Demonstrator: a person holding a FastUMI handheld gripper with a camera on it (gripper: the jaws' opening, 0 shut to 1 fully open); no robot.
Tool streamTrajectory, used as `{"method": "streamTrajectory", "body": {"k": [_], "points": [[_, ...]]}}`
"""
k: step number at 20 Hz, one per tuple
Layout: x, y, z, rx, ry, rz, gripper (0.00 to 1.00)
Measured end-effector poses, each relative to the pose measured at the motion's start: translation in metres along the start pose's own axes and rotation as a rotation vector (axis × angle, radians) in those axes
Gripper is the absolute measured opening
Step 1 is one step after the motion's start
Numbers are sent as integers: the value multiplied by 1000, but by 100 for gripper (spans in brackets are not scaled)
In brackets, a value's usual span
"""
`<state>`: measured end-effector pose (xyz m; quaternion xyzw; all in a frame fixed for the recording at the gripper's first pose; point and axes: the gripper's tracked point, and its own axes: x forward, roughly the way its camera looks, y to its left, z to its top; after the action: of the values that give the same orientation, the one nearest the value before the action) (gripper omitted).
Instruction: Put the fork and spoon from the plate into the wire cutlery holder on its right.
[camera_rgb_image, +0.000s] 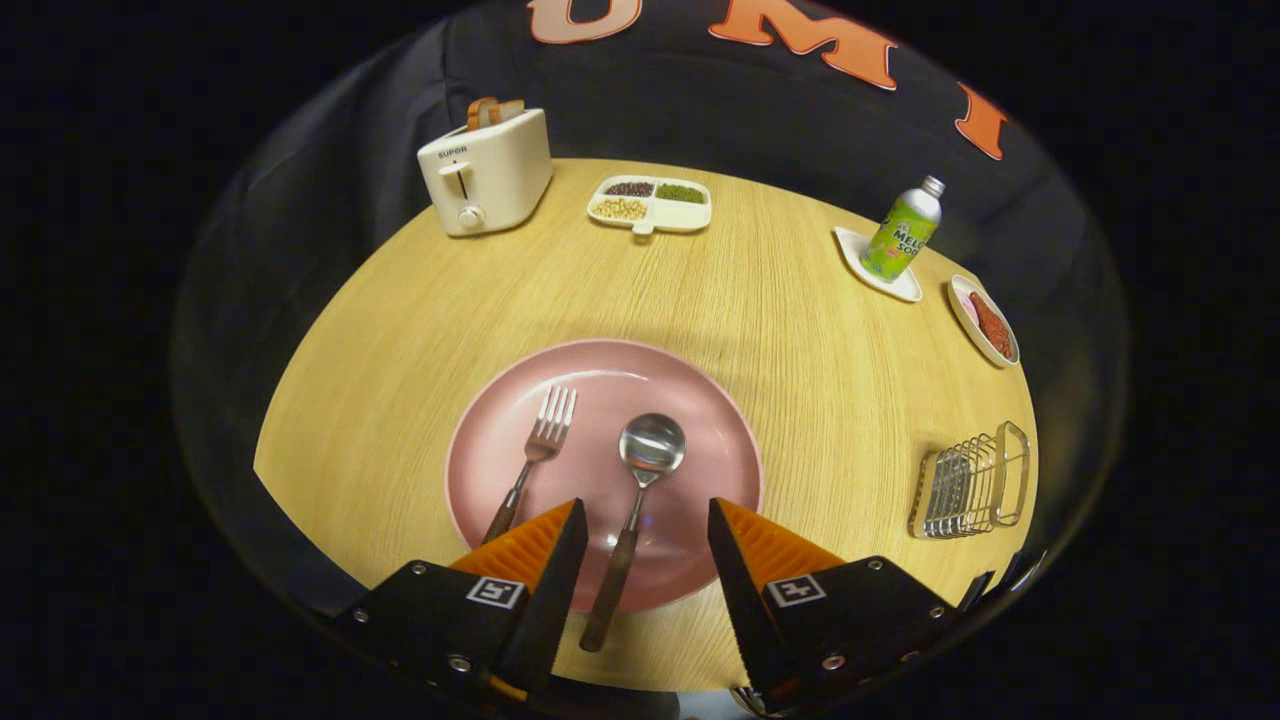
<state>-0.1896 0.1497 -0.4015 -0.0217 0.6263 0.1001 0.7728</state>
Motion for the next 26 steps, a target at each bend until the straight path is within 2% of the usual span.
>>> {"method": "streamTrajectory", "body": {"k": [4,7,8,11,14,17,22,26], "points": [[13,6,-14,-11,83,2,59],[19,12,-22,-16,130,14,43],[21,13,-24,-7,143,15,41],[26,12,-27,11,161,8,27],[30,8,-30,12,175,-15,17],[30,12,-30,54,176,19,8],[16,11,-17,117,123,52,5],[-11,-5,10,152,18,60,5]]}}
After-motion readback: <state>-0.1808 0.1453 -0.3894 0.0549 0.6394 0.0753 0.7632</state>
